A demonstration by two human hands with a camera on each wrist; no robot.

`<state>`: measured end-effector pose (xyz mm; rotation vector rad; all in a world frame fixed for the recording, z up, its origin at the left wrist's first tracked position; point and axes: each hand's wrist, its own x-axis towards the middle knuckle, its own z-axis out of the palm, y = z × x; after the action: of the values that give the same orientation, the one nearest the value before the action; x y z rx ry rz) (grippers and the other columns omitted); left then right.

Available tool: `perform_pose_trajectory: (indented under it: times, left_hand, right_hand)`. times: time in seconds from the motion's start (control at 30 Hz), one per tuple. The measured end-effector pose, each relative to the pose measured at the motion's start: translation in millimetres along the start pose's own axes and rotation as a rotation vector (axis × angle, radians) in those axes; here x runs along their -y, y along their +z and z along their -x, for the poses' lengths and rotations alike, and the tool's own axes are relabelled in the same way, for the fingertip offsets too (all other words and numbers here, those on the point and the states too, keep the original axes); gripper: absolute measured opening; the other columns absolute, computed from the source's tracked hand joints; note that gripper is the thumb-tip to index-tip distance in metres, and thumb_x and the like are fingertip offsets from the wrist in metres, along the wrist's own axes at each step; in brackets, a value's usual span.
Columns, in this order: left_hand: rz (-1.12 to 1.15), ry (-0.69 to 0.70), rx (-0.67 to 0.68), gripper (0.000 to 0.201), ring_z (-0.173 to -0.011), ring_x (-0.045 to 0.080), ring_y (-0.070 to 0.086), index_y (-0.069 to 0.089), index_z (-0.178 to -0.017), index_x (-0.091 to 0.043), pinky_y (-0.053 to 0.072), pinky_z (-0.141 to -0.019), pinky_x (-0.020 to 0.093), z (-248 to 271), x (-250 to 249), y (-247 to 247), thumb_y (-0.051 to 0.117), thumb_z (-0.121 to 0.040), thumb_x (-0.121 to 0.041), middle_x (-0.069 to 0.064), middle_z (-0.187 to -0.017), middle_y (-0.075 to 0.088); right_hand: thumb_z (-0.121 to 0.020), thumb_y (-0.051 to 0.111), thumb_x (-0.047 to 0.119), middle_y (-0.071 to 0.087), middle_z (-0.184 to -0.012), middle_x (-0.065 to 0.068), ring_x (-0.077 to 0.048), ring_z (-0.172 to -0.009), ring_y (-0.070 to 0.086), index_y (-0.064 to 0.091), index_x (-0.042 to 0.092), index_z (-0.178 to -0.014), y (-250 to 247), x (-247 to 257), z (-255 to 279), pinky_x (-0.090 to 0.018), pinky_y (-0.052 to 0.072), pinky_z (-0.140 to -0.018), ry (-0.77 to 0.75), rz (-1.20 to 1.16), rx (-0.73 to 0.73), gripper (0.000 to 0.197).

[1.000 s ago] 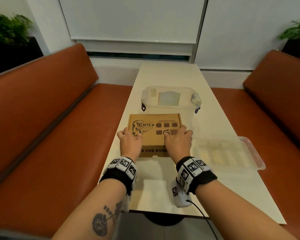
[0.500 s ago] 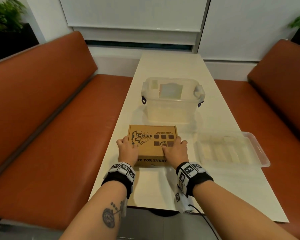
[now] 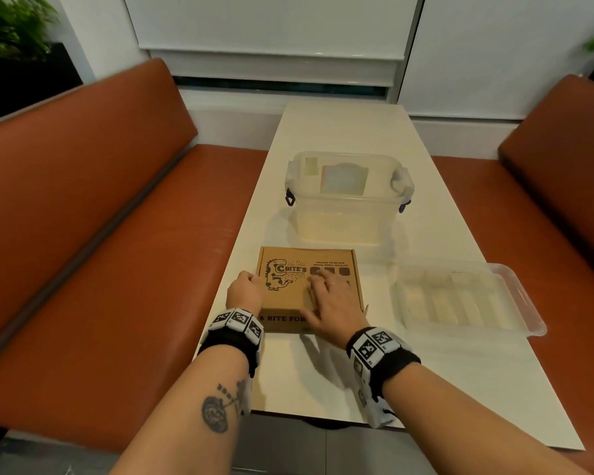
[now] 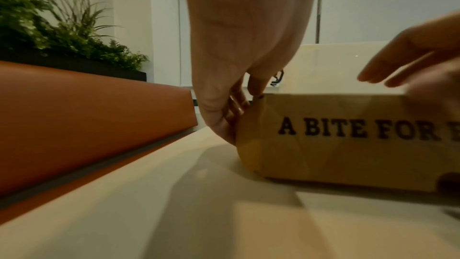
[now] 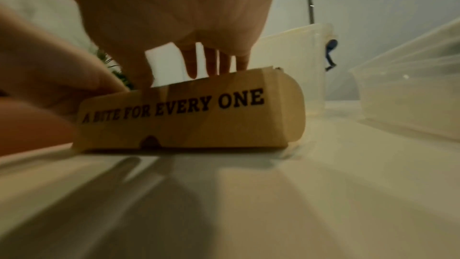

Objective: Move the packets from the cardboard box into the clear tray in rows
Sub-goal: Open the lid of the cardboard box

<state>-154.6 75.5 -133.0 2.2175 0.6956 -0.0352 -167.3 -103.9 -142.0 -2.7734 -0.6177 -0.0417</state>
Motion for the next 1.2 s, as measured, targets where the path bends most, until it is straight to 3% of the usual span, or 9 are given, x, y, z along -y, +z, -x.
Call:
perform_pose_trajectory:
  times: [0.13,0.27,0.43,0.57,0.7,0.9,1.07,1.13,1.2]
  left_hand:
    - [-0.01,0.005,0.013,0.03,-0.103,0.031,0.056,0.059,-0.115,-0.005,0.035,-0.07,0.026,-3,3,-5,0.038,-0.101,-0.021,0.016,-0.117,0.062]
    - [-0.07,0.028,0.019,0.032,-0.107,0.03,0.055,0.059,-0.122,-0.011,0.035,-0.07,0.028,-3,1,-9,0.037,-0.101,-0.019,0.012,-0.122,0.061]
    - [-0.006,0.073,0.093,0.036,-0.115,0.029,0.054,0.058,-0.131,-0.018,0.046,-0.089,0.032,-10,1,-14,0.039,-0.101,-0.016,0.008,-0.129,0.06]
    - [0.071,0.103,0.127,0.032,-0.102,0.027,0.058,0.067,-0.119,-0.017,0.042,-0.077,0.026,-13,4,-19,0.045,-0.097,-0.012,0.009,-0.118,0.067]
    - [0.084,0.098,0.17,0.03,-0.109,0.029,0.059,0.066,-0.121,-0.015,0.047,-0.083,0.028,-17,5,-22,0.047,-0.098,-0.013,0.009,-0.12,0.067]
    - [0.202,0.082,0.238,0.031,-0.102,0.032,0.062,0.061,-0.127,-0.018,0.053,-0.087,0.042,-17,2,-23,0.05,-0.098,-0.02,0.013,-0.116,0.067]
    - [0.351,-0.018,0.327,0.038,-0.083,0.032,0.057,0.06,-0.121,-0.012,0.051,-0.081,0.05,-18,-3,-23,0.035,-0.096,0.0,0.019,-0.091,0.063]
    - [0.311,-0.024,0.35,0.024,-0.088,0.036,0.061,0.061,-0.108,-0.004,0.051,-0.084,0.054,-16,-8,-26,0.04,-0.097,-0.003,0.024,-0.097,0.064]
    - [0.226,-0.029,0.353,0.025,-0.099,0.043,0.062,0.056,-0.117,0.001,0.051,-0.087,0.058,-15,-13,-27,0.042,-0.096,-0.002,0.028,-0.111,0.062]
  right_hand:
    - [-0.081,0.061,0.042,0.033,-0.145,-0.011,-0.029,-0.133,0.03,0.03,0.014,-0.141,12,1,5,-0.045,0.017,-0.116,-0.155,0.157,0.063,0.073]
    - [-0.087,0.055,0.035,0.03,-0.146,-0.012,-0.03,-0.135,0.027,0.023,0.015,-0.144,14,4,4,-0.049,0.014,-0.115,-0.146,0.275,0.056,0.068]
    - [-0.082,0.055,0.048,0.033,-0.144,-0.011,-0.031,-0.132,0.03,0.024,0.016,-0.142,14,8,6,-0.052,0.016,-0.113,-0.125,0.297,0.057,0.075]
    - [-0.089,0.052,0.041,0.034,-0.143,-0.012,-0.03,-0.132,0.03,0.022,0.014,-0.142,13,10,3,-0.051,0.019,-0.112,-0.097,0.297,0.044,0.066]
    - [-0.084,0.058,0.038,0.033,-0.142,-0.017,-0.033,-0.133,0.029,0.024,0.014,-0.14,10,17,4,-0.054,0.018,-0.113,-0.09,0.29,0.065,0.07]
    - [-0.075,0.064,0.038,0.052,-0.128,-0.012,-0.03,-0.118,0.048,0.044,0.015,-0.127,-18,24,-1,-0.051,0.032,-0.104,-0.136,0.23,-0.082,0.061]
    - [-0.07,0.065,0.028,0.064,-0.11,-0.013,-0.032,-0.099,0.06,0.06,0.006,-0.115,-48,16,-6,-0.048,0.044,-0.093,-0.173,0.164,-0.316,0.05]
    - [-0.076,0.06,0.026,0.064,-0.109,-0.016,-0.033,-0.099,0.061,0.062,0.004,-0.115,-61,14,-13,-0.049,0.045,-0.094,-0.182,0.162,-0.382,0.045]
    - [-0.081,0.064,0.016,0.063,-0.113,-0.021,-0.037,-0.101,0.061,0.063,0.001,-0.114,-74,12,-23,-0.05,0.045,-0.094,-0.173,0.138,-0.434,0.037]
